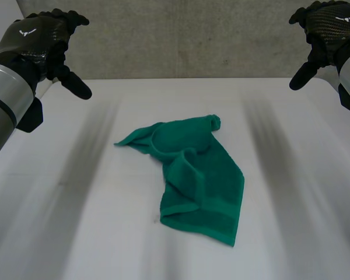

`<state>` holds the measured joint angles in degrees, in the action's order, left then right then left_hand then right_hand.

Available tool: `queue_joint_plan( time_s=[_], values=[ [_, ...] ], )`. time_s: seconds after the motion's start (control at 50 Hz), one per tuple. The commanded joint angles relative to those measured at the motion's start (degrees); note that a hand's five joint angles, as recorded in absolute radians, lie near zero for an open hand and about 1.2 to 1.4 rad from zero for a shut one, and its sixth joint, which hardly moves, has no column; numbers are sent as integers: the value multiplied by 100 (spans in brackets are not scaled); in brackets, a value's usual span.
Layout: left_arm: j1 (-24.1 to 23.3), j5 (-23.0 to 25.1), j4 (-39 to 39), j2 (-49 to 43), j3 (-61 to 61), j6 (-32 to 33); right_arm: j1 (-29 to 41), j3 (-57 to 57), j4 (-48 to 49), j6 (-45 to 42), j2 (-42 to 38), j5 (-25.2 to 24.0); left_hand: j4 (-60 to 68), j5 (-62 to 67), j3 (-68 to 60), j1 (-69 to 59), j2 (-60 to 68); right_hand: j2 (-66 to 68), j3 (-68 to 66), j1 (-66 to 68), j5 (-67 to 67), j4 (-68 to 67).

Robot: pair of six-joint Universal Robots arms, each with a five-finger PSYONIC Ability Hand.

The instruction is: Fold the towel.

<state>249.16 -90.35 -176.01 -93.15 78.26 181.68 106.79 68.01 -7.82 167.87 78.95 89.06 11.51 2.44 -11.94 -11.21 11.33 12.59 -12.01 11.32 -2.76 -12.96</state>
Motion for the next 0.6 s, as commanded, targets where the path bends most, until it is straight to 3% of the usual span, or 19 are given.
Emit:
queue_joint_plan(
  time_s=[0.02, 0.18, 0.36, 0.5, 0.6],
  values=[
    [-25, 0, 5, -19, 13, 8, 52, -7, 0, -26, -11, -46, -151, -244, 194, 121, -133, -259, 201, -132, 276, 296],
    [-95, 26, -3, -239, 31, 35, 149, 64, -71, -694, -46, -406, -151, -244, 194, 121, -133, -259, 201, -132, 276, 296],
    [-333, 272, -284, -792, 145, 350, 430, 319, -246, -1257, -55, -389, -62, -156, 106, 32, -44, -259, 201, -132, 276, 296],
    [-386, 395, -706, -1627, 49, 1264, 887, 538, -668, -862, -72, -398, -45, -139, 89, 16, -27, -259, 201, -132, 276, 296],
    [-350, 430, -1128, -2312, -250, 1599, 1247, 670, -677, 191, -81, -415, -12, -105, 55, -18, 7, -259, 201, -132, 276, 296]
  ],
)
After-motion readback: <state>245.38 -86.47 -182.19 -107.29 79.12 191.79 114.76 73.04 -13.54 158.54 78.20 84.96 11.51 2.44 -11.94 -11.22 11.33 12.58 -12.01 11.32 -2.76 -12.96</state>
